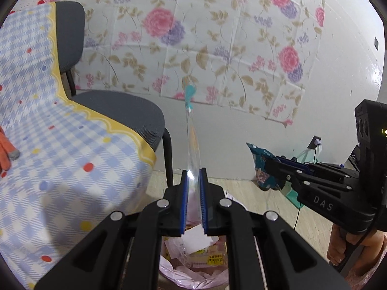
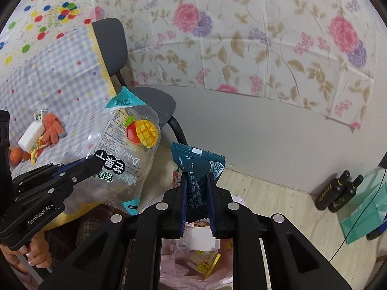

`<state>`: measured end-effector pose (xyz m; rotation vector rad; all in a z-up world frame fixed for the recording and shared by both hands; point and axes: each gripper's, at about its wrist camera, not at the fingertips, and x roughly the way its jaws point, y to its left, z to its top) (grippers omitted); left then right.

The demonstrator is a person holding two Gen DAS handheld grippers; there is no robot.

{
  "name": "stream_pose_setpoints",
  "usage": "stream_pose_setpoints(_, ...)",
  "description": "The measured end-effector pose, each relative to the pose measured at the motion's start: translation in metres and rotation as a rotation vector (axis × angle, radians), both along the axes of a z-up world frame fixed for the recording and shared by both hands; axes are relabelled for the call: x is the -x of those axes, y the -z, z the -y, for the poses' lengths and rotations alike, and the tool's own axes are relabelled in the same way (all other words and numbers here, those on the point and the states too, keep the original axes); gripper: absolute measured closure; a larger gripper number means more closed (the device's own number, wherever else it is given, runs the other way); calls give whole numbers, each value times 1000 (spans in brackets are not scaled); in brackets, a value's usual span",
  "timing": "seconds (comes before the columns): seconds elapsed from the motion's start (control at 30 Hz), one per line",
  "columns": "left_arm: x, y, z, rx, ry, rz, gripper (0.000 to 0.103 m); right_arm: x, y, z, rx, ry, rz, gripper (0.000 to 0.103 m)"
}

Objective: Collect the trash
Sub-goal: 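Carry the teal wrapper and plastic sheet over the pink wastebasket and open both tools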

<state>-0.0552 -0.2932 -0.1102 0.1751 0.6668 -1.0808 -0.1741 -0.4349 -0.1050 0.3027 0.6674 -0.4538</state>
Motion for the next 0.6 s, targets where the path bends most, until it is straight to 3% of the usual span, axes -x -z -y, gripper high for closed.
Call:
stream_pose_setpoints(0.23,-1,11,18,-33,26,-24,94,0,14,14,-51,15,-9,80)
stream_pose_setpoints(0.37,-4,14,20,-34,22,-42,74,-1,25,21,-80,23,-27,73)
stream_pose_setpoints(0.43,-6,13,20,-29,16,-49,72,-2,29,24,-88,28,-37,65)
stream_pose_setpoints(0.6,-16,6,8,-21,-32,-48,65,-3,31,25,-110,22,-48,59)
